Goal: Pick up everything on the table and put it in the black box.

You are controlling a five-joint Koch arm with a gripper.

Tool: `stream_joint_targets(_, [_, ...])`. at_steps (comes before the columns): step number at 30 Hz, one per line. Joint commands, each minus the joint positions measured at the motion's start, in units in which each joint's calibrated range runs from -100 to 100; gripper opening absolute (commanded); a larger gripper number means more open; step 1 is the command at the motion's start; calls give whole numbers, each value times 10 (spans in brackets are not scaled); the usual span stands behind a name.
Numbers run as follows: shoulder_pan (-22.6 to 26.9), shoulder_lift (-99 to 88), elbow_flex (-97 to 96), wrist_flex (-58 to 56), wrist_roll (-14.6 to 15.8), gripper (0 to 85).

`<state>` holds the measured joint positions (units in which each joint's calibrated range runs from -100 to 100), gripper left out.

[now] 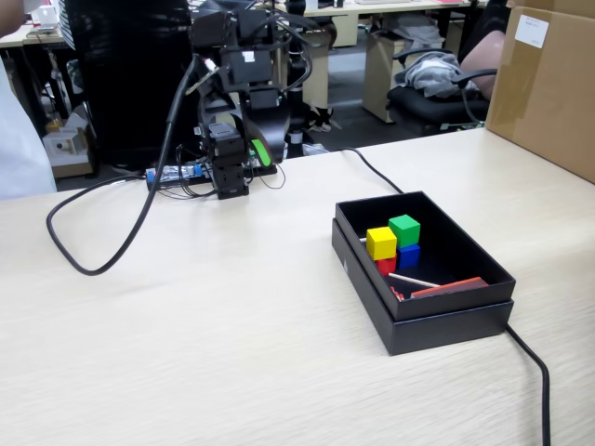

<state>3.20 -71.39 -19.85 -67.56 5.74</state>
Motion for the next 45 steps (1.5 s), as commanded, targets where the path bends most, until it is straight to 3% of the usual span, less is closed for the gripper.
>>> stream_joint_targets(1, [-18, -99, -63, 113, -16, 520])
stream_joint_targets(8, [-37, -234, -273, 255, -35, 521])
stream_joint_targets(18, [-45, -286, -414, 291, -37, 545])
stream_joint_targets(29, [-46, -286, -638, 526, -71, 545])
stream_joint_targets(45, [-48, -286, -738, 586, -84, 489])
